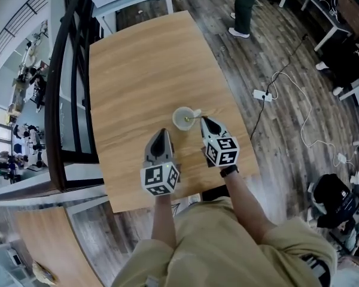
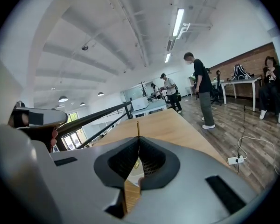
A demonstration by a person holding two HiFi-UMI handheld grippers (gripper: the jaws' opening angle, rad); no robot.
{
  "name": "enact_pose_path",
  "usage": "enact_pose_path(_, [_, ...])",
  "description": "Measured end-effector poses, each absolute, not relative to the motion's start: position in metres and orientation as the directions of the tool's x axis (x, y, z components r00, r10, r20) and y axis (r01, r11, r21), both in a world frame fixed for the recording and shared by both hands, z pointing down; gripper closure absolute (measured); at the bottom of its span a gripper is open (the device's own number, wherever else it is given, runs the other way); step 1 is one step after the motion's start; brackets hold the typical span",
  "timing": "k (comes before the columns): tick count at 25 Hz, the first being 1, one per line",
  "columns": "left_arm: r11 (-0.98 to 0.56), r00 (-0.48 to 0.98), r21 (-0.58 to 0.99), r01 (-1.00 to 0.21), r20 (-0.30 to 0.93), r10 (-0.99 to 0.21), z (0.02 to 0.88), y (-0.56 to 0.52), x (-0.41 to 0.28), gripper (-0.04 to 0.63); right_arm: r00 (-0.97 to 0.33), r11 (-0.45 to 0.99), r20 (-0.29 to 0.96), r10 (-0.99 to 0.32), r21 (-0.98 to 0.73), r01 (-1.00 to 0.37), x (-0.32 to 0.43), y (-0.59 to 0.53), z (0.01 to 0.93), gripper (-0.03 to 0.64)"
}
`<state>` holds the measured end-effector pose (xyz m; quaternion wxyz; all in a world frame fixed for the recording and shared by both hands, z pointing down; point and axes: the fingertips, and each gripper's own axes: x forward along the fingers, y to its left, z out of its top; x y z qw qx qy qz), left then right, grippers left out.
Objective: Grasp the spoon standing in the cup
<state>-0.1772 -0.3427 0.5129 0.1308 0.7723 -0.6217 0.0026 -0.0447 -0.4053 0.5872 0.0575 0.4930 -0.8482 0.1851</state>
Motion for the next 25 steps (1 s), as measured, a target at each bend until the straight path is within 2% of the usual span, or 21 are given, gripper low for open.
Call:
enact_pose_path(11, [-0.224, 0.238, 0.145, -0.964, 0.083, -0.968, 0.466, -0.303, -0.176, 0.591, -0.49, 0.474, 0.129, -0.862, -0.133, -0.87, -0.03, -0.346, 0.499, 0.601])
enact_pose_path(18, [-0.23, 0.231, 0.072, -0.971, 0.014, -0.973, 0.426, -0.278, -0.173, 0.591, -0.487, 0.482, 0.022, -0.873, -0.11, -0.869, -0.021, -0.316, 0.447, 0.601])
enact_pose_path(25, [-0.219, 0.217, 0.067, -0.973, -0.031, -0.976, 0.392, -0.256, -0.178, 0.591, -0.478, 0.481, -0.057, -0.877, -0.068, -0.874, -0.018, -0.285, 0.4, 0.601])
